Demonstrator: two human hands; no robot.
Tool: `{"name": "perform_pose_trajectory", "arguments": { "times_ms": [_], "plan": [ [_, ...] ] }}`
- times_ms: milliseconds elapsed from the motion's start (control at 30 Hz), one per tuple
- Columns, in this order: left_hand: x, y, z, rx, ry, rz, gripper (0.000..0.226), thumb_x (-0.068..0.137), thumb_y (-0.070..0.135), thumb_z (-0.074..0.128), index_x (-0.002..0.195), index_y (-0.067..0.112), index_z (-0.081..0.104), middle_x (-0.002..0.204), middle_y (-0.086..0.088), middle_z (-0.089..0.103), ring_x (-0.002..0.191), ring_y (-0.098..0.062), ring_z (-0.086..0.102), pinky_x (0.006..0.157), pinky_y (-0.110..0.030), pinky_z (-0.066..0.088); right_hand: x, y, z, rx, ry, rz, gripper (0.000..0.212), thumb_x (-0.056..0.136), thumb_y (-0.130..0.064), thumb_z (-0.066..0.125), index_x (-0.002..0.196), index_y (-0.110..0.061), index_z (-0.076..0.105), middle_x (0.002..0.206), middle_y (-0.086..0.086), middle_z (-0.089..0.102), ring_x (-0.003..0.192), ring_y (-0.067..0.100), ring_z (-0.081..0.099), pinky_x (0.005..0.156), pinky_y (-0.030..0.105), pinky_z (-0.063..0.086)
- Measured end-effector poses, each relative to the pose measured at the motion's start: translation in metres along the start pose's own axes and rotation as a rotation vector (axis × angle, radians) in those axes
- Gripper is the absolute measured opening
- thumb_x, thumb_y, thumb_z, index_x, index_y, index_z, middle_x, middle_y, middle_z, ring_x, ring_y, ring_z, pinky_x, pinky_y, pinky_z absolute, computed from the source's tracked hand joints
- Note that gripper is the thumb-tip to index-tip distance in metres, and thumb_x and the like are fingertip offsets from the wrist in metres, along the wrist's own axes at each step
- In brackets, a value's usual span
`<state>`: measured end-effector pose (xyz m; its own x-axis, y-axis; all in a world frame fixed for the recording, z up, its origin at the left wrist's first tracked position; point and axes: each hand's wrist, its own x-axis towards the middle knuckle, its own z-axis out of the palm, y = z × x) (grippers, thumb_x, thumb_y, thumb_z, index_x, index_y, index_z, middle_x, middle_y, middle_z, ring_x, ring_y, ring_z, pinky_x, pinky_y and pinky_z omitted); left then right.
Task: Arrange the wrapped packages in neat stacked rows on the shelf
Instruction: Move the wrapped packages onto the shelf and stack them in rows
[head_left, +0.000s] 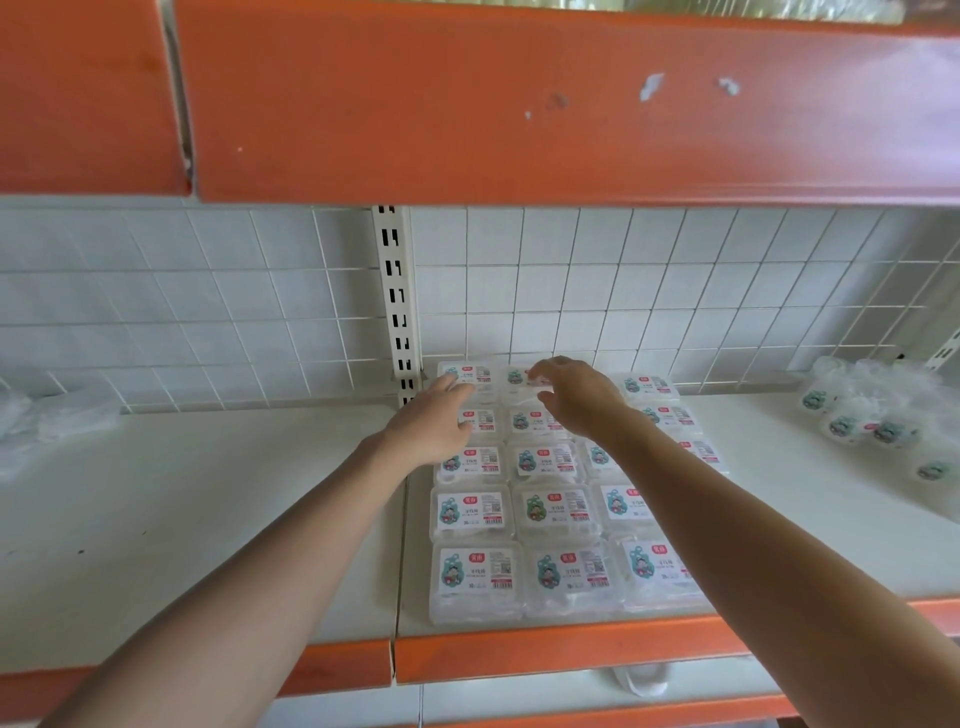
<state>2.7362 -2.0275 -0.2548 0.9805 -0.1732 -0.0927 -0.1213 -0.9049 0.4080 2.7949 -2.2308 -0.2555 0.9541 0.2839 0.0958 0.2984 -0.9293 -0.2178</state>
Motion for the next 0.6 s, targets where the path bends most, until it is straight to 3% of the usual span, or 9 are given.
{"name": "perform_pose_trajectory", "arguments": {
  "times_ms": [333, 600],
  "plan": [
    [0.0005, 0.0013, 0.0009, 0.002, 0.008, -0.005, 0.059, 0.099, 0.020, 0.046, 0.153, 0.020, 0.021, 0.162, 0.001, 0.006, 0.148, -0.023, 0.015, 0.117, -0.042, 0.025, 0.0002, -0.0017, 0.0004, -0.052, -0.008, 0.005, 0.036, 0.098, -0.021, 0.050, 0.134, -0.021, 0.050, 0.137, 0.002, 0.053, 0.119, 0.023, 0.052, 0.095, 0.041, 0.048],
    [-0.0006, 0.0004, 0.0025, 0.027, 0.096, -0.037, 0.063, 0.097, 0.044, 0.045, 0.152, 0.022, 0.023, 0.157, -0.002, 0.022, 0.142, -0.024, 0.027, 0.111, -0.044, 0.034, -0.0060, -0.0066, -0.0046, -0.072, -0.011, -0.087, 0.046, 0.098, -0.038, 0.047, 0.141, -0.023, 0.041, 0.145, 0.000, 0.046, 0.132, 0.022, 0.042, 0.106, 0.045, 0.040]
  ]
}}
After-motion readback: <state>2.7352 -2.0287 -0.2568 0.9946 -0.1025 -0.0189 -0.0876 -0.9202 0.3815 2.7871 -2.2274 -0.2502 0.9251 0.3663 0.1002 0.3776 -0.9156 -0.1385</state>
